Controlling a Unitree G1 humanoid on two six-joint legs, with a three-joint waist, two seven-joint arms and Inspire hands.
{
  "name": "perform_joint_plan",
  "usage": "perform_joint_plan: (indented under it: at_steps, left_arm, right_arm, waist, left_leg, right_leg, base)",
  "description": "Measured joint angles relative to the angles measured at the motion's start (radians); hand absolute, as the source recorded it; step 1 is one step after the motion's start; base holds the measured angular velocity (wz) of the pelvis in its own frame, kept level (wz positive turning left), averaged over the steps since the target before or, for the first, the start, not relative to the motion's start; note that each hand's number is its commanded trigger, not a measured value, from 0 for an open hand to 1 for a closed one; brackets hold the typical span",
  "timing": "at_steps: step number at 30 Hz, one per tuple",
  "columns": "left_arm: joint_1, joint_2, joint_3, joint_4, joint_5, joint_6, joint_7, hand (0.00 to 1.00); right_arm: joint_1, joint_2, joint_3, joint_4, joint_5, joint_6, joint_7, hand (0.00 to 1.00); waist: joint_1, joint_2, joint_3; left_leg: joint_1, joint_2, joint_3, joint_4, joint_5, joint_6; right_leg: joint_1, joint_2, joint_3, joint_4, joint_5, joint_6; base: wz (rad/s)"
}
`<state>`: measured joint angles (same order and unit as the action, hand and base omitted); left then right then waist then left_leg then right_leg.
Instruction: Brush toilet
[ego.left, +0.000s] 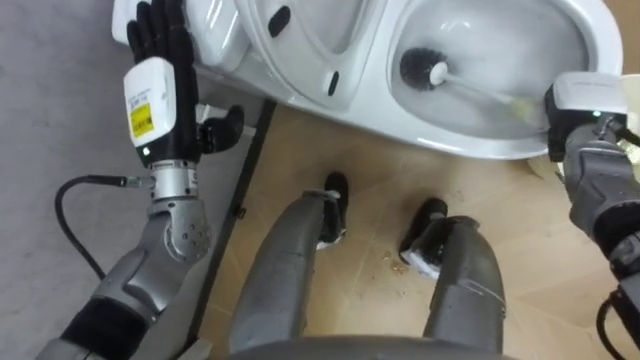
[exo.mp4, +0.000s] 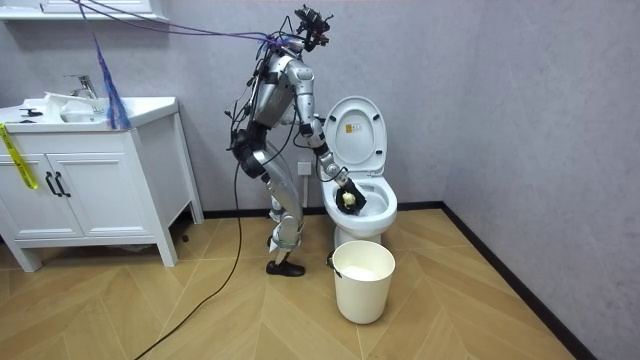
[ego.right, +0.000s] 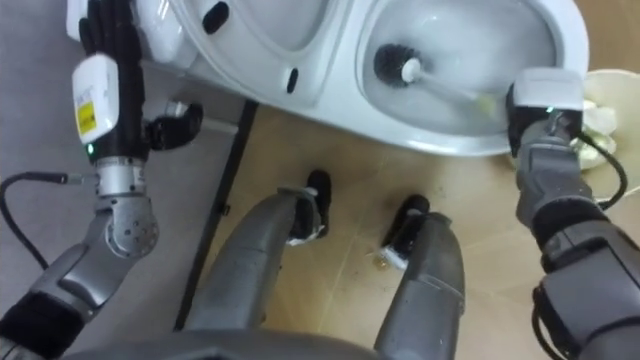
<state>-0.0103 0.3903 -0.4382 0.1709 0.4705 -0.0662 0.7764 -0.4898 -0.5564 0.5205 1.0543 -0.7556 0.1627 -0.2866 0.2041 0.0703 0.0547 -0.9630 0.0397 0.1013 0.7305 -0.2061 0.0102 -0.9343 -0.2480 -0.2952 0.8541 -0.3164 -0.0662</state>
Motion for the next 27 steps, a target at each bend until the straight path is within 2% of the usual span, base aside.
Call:
perform_joint_plan:
  at_steps: [2, 7, 10, 11, 12, 14, 17, 18, 20, 22, 24, 25, 26, 27]
  left_arm:
    - [-0.004, 0.0, -0.002, -0.011, 0.002, -0.001, -0.008, 0.0]
    - [-0.015, 0.001, -0.011, 0.004, 0.003, -0.011, -0.021, 0.0]
    - [-0.01, 0.0, -0.01, 0.007, 0.012, -0.016, -0.015, 0.0]
    - [-0.009, 0.0, -0.014, 0.013, 0.009, -0.015, -0.009, 0.0]
    - [0.002, -0.003, -0.021, 0.016, 0.009, -0.013, -0.009, 0.0]
    - [0.02, -0.007, -0.02, 0.017, 0.006, -0.002, -0.004, 0.0]
    - [0.05, -0.012, -0.016, 0.023, -0.011, 0.002, 0.019, 0.0]
    - [0.054, -0.016, -0.01, 0.025, -0.026, 0.002, 0.024, 0.0]
    - [0.053, -0.017, -0.009, 0.027, -0.048, 0.002, 0.028, 0.0]
    - [0.047, -0.023, -0.009, 0.048, -0.048, 0.001, 0.028, 0.0]
    - [0.041, -0.02, -0.013, 0.053, -0.057, 0.002, 0.029, 0.0]
    - [0.037, -0.017, -0.015, 0.053, -0.066, 0.001, 0.03, 0.0]
    - [0.027, -0.008, -0.018, 0.045, -0.067, 0.0, 0.029, 0.0]
    - [0.016, -0.001, -0.023, 0.034, -0.067, -0.001, 0.028, 0.0]
  right_arm:
    - [-0.002, -0.012, 0.001, 0.001, -0.007, -0.001, -0.009, 1.0]
    - [0.02, -0.009, 0.009, -0.016, -0.087, 0.007, -0.024, 1.0]
    - [0.05, 0.01, 0.004, -0.092, -0.141, 0.049, -0.023, 1.0]
    - [0.074, 0.012, 0.004, -0.129, -0.155, 0.073, -0.024, 1.0]
    - [0.1, 0.024, 0.002, -0.16, -0.159, 0.1, -0.018, 1.0]
    - [0.142, 0.046, -0.007, -0.214, -0.17, 0.136, -0.007, 1.0]
    - [0.184, 0.084, -0.017, -0.292, -0.181, 0.194, 0.022, 1.0]
    - [0.185, 0.1, -0.026, -0.291, -0.178, 0.207, 0.031, 1.0]
    - [0.172, 0.114, -0.031, -0.263, -0.176, 0.208, 0.026, 1.0]
    - [0.136, 0.114, -0.026, -0.192, -0.143, 0.193, -0.004, 1.0]
    - [0.091, 0.099, 0.037, -0.122, -0.022, 0.158, -0.05, 1.0]
    - [0.081, 0.095, 0.044, -0.102, 0.025, 0.144, -0.071, 1.0]
    - [0.063, 0.094, 0.043, -0.064, 0.133, 0.11, -0.109, 1.0]
    - [0.054, 0.093, 0.02, -0.038, 0.244, 0.075, -0.138, 1.0]
  waist:
    - [0.0, -0.001, 0.0004]
    - [0.01, 0.001, -0.0007]
    - [0.023, 0.01, -0.0042]
    - [0.021, 0.029, -0.0088]
    - [0.021, 0.037, -0.0137]
    - [0.017, 0.043, -0.017]
    - [0.016, 0.059, -0.0277]
    - [0.017, 0.066, -0.0277]
    - [0.018, 0.071, -0.0263]
    - [0.027, 0.075, -0.0258]
    - [0.022, 0.07, -0.0225]
    - [0.02, 0.064, -0.0188]
    - [0.017, 0.048, -0.008]
    - [0.007, 0.042, -0.0041]
  left_leg:
    - [-0.01, -0.002, 0.005, 0.01, -0.001, 0.008]
    - [-0.005, -0.002, 0.009, 0.016, -0.004, 0.013]
    - [-0.004, 0.006, 0.0, 0.004, 0.0, 0.007]
    - [-0.001, 0.011, -0.013, -0.004, 0.003, 0.004]
    - [0.008, 0.019, -0.012, -0.01, 0.003, 0.003]
    - [0.028, 0.024, -0.009, -0.027, 0.003, 0.002]
    - [0.036, 0.044, -0.008, -0.036, -0.002, -0.007]
    - [0.04, 0.052, -0.007, -0.04, -0.002, -0.009]
    - [0.045, 0.054, -0.009, -0.042, -0.004, -0.015]
    - [0.051, 0.055, -0.006, -0.042, -0.005, -0.018]
    - [0.058, 0.052, -0.003, -0.047, -0.005, -0.018]
    - [0.061, 0.048, 0.0, -0.053, -0.004, -0.018]
    - [0.066, 0.039, 0.002, -0.06, 0.001, -0.018]
    - [0.06, 0.035, 0.0, -0.063, 0.005, -0.013]
  right_leg:
    - [-0.013, -0.013, 0.003, 0.015, -0.002, 0.004]
    - [-0.008, -0.011, 0.009, 0.012, 0.001, 0.011]
    - [0.003, 0.021, 0.003, -0.024, 0.018, 0.006]
    - [0.022, 0.028, -0.014, -0.047, 0.026, 0.005]
    - [0.034, 0.045, -0.011, -0.063, 0.029, 0.009]
    - [0.053, 0.053, -0.012, -0.084, 0.032, 0.008]
    - [0.068, 0.076, -0.016, -0.117, 0.041, 0.002]
    - [0.077, 0.079, -0.02, -0.128, 0.044, -0.001]
    - [0.078, 0.084, -0.016, -0.13, 0.043, -0.002]
    - [0.078, 0.086, -0.008, -0.127, 0.042, -0.003]
    - [0.08, 0.079, -0.006, -0.123, 0.039, -0.005]
    - [0.079, 0.074, -0.007, -0.12, 0.037, -0.006]
    - [0.076, 0.064, -0.004, -0.112, 0.033, -0.004]
    - [0.072, 0.056, -0.011, -0.107, 0.031, -0.003]
  base:
    - [0.05]
    - [-0.03]
    - [-0.12]
    - [0.0]
    - [0.0]
    - [-0.1]
    - [-0.15]
    - [-0.12]
    - [-0.06]
    - [-0.08]
    - [-0.02]
    - [0.08]
    - [0.18]
    - [0.23]
